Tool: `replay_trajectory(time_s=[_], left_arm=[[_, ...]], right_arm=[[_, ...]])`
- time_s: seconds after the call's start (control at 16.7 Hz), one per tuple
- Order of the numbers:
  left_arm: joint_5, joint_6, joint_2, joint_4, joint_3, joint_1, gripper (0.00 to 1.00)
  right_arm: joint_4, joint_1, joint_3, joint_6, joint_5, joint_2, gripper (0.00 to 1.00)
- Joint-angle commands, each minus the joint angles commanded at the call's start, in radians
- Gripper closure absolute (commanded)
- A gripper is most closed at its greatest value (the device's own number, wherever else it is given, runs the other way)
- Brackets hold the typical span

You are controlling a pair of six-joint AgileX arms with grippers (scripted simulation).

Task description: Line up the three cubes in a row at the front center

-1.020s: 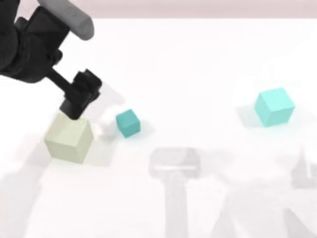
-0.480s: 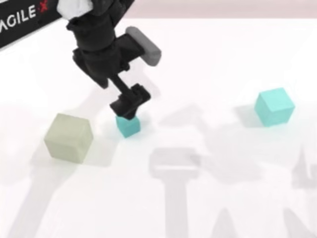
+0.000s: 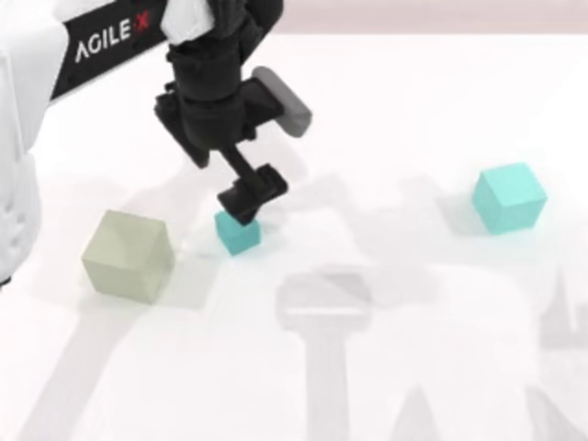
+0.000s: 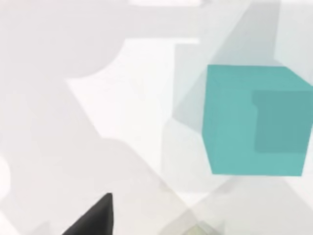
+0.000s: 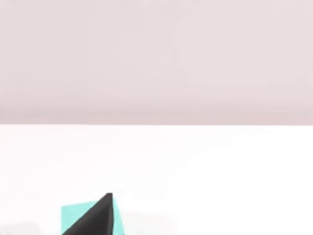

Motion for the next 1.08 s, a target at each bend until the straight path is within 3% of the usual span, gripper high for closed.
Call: replay_trajectory(time_s=[0.36, 0.78, 1.08], left_arm=[[0.001, 0.001, 0.002, 0.018, -0.018, 0.004, 0.00], [0.001, 0.002, 0.074, 0.279, -0.199, 0.002, 0.00], [0.001, 0.003, 0.084, 0.304, -0.220, 0.002, 0.00]], right_arm=[[0.000, 0.000, 0.000, 0.000, 0.000, 0.000, 0.00], [0.000, 0.000, 0.000, 0.000, 0.000, 0.000, 0.00], [0.000, 0.000, 0.000, 0.000, 0.000, 0.000, 0.00]])
